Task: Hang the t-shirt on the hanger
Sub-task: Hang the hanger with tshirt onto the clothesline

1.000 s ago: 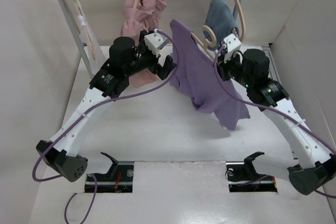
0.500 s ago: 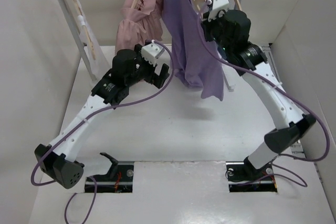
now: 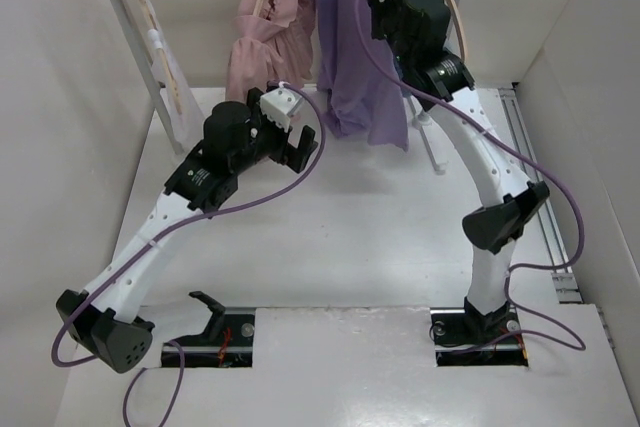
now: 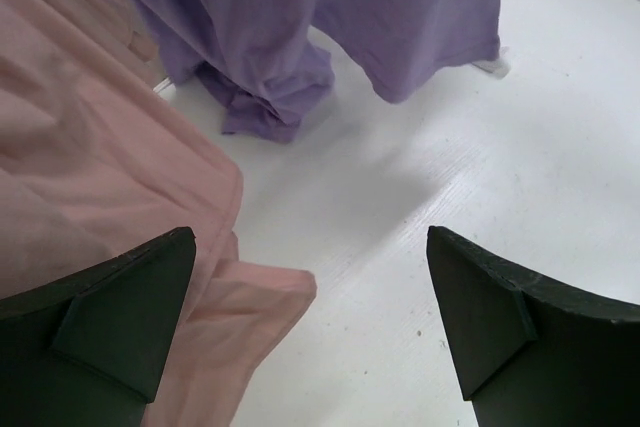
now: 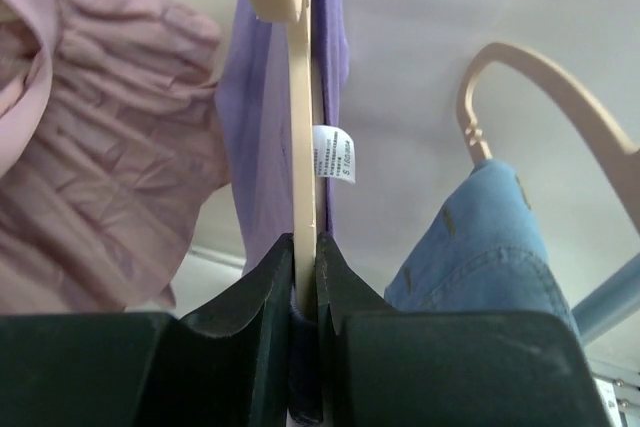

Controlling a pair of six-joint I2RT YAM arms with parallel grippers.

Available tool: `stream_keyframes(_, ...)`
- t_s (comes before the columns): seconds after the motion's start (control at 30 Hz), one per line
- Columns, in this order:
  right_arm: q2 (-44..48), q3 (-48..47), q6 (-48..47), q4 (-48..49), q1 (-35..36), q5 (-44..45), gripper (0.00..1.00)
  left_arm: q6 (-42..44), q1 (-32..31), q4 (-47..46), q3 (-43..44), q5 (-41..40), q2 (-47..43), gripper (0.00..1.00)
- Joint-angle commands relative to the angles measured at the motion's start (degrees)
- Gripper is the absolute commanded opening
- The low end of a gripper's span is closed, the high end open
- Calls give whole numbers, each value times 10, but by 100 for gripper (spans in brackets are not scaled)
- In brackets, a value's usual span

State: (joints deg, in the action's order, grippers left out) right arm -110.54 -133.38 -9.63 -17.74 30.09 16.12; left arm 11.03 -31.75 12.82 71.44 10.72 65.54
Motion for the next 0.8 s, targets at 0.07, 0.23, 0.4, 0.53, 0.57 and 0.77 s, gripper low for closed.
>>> stream_keyframes(0.07, -45, -107, 8, 96, 6, 34, 0, -6, 6, -30, -15, -8, -23, 100)
stream_keyframes(0.23, -73, -122, 39, 96, -10, 39, 0, 0, 6, -35, -15, -8, -28, 100)
stream_keyframes(0.4, -103, -135, 71, 102, -15, 39, 0, 6, 6, -35, -20, -8, -28, 100)
stream_keyframes(0.53, -108, -135, 76, 102, -15, 39, 0, 6, 6, -35, -20, -8, -28, 100)
stream_keyframes(0.57, -108, -129, 76, 102, -15, 39, 0, 6, 6, -35, -25, -8, -33, 100)
stream_keyframes(0.77, -61, -45, 81, 102, -15, 35, 5, 6, 6, -40, -36, -8, -38, 100)
